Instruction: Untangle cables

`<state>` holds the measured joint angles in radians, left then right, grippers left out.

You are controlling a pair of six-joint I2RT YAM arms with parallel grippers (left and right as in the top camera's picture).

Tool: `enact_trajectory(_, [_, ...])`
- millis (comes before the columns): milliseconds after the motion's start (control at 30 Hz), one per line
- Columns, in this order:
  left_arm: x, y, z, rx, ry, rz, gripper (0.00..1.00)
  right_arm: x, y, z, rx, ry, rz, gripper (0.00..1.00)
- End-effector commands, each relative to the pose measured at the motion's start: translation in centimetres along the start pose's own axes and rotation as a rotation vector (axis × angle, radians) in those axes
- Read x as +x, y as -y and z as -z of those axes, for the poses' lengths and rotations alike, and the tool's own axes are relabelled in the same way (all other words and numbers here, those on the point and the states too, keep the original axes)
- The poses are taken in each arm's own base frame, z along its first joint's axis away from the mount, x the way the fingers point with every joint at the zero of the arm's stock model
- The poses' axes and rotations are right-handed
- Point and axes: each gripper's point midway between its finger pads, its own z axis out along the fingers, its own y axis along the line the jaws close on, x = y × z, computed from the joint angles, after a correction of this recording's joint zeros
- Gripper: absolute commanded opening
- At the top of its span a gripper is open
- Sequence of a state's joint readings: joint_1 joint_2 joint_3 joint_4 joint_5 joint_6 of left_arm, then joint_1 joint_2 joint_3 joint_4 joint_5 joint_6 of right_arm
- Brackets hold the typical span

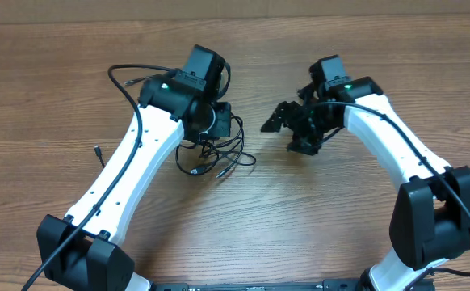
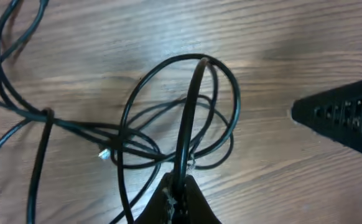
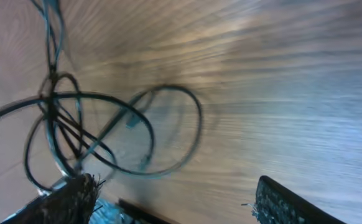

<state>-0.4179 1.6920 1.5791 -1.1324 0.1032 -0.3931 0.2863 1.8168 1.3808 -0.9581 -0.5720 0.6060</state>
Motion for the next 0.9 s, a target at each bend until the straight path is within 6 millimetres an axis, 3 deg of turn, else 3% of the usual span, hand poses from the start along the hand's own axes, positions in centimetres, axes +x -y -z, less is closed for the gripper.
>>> enact_trajectory(0, [-0.3,-0.8,0.5,0.057,-0.024,0.039,0.04,0.8,-1.6,-1.3,-0.017,-0.001,-0.048,0.79])
enact_trajectory(133, [-0.4,-1.1,0.7,0.106,-0.037,0.036,0.04,1.8,-5.8,-3.0,-0.089,0.021,0.018,0.81])
enact_trajectory(233, [-0.2,-0.6,0.8,0.136,-0.051,0.032,0.04,1.4,-6.8,-3.2,-0.115,0.049,0.002,0.79])
enact_trajectory(367, [-0.7,1.6,1.7,0.321,-0.047,-0.025,0.04,1.1,-5.4,-3.5,-0.037,0.093,-0.013,0.71])
enact_trajectory(500, [-1.3,1.4,2.5,0.42,-0.04,-0.019,0.04,1.1,-4.5,-4.6,0.052,0.143,0.005,0.6])
enact_trajectory(533, [-1.4,1.1,2.7,0.431,-0.04,-0.019,0.04,1.5,-4.3,-5.3,0.067,0.131,0.01,0.49])
enact_trajectory(600, [-1.7,0.3,2.8,0.425,-0.032,-0.003,0.04,2.0,-3.6,-5.9,0.087,0.114,0.005,0.42])
enact_trajectory(867, [-3.2,-3.5,4.0,0.475,0.006,0.109,0.04,4.7,2.5,-8.6,0.199,0.037,-0.16,0.42])
